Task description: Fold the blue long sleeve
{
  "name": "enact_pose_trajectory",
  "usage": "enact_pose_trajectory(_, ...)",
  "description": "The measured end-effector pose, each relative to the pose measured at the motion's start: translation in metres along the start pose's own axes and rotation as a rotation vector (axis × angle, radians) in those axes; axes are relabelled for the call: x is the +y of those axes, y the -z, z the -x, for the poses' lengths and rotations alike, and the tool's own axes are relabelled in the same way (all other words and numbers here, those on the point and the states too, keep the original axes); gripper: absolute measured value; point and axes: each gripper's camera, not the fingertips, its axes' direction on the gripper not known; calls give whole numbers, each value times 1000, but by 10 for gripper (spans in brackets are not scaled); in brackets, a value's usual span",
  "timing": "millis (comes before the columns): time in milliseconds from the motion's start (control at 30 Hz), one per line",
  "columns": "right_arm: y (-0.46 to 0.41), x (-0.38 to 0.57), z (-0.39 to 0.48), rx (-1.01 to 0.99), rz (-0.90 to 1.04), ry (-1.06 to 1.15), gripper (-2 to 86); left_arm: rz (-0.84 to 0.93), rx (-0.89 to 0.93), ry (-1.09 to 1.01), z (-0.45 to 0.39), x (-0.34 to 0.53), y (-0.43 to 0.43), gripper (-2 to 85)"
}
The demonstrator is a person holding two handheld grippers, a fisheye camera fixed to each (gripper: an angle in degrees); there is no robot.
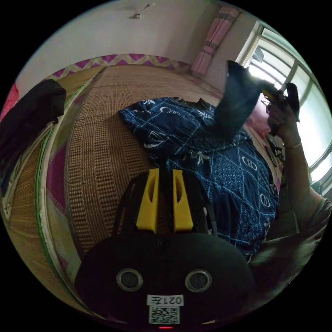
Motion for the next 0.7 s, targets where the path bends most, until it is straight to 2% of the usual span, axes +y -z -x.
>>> enact_pose_trajectory(167,220,42,-106,298,-179,-159,10,2,-43,-15,-24,-7,-7,61)
enact_pose_trajectory(233,318,82,-164,420,-242,-294,10,4,-64,-22,-37,-11,-9,59)
enact_pose_trajectory(333,413,144,-232,556,-252,-471,10,4,-82,-28,-51,-14,-11,59)
enact_pose_trajectory(433,478,216,-288,675,-204,-654,9,5,-94,-24,-63,-17,-11,58)
enact_pose_trajectory(600,517,328,-345,719,-79,-859,9,5,-85,-21,-80,-22,-7,58)
enact_pose_trajectory(700,538,381,-354,630,-213,-892,9,-39,-70,-37,-90,-23,7,54)
